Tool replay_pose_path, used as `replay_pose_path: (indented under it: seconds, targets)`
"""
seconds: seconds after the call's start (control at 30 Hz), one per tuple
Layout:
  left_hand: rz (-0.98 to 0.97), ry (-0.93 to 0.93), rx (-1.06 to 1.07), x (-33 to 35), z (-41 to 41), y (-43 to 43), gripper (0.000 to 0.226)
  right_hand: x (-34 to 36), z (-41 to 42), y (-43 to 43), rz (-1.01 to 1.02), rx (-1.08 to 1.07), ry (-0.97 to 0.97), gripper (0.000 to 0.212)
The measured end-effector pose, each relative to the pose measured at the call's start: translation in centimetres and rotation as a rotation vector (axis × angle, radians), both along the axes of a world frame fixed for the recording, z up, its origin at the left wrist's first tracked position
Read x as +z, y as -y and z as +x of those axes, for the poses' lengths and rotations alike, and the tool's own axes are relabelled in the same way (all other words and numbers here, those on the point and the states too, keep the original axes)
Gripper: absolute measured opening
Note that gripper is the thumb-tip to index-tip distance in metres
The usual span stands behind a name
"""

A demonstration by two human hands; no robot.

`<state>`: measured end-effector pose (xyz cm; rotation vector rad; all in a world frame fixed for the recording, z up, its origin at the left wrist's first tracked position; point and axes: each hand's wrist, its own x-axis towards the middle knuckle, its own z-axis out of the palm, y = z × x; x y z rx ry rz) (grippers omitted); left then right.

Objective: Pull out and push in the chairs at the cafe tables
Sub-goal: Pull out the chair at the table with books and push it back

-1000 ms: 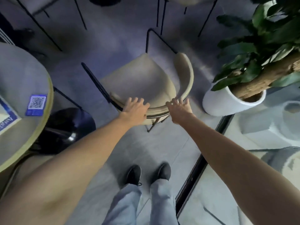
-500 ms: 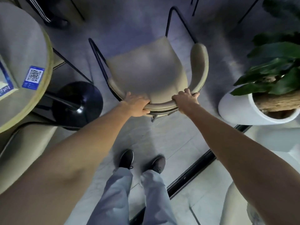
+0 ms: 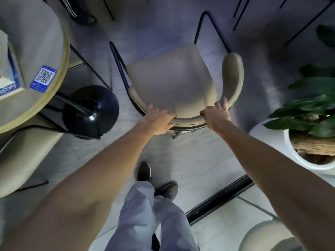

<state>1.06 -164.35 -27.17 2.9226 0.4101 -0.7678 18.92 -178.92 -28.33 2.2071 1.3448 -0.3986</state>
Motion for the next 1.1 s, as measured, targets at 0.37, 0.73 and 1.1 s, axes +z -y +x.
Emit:
replay_pose_path:
  seconds: [0.37, 0.73, 1.1]
  targets:
    - [0.002, 0.005, 0.141, 0.3, 5.8, -1.2, 0.038, -0.3, 7.9, -3.7, 0.003, 0.188, -0.015, 0.040]
    - [-0.031, -0.085, 0.316, 0.9, 14.4, -1.7, 0.038, 0.7, 17.4, -7.9, -0.007, 0.325, -0.027, 0.033]
    - [-0.142, -0.162, 0.557, 2.5, 18.1, 0.6, 0.035, 1.2, 22.2, -9.7, -0.024, 0.600, -0.064, 0.038]
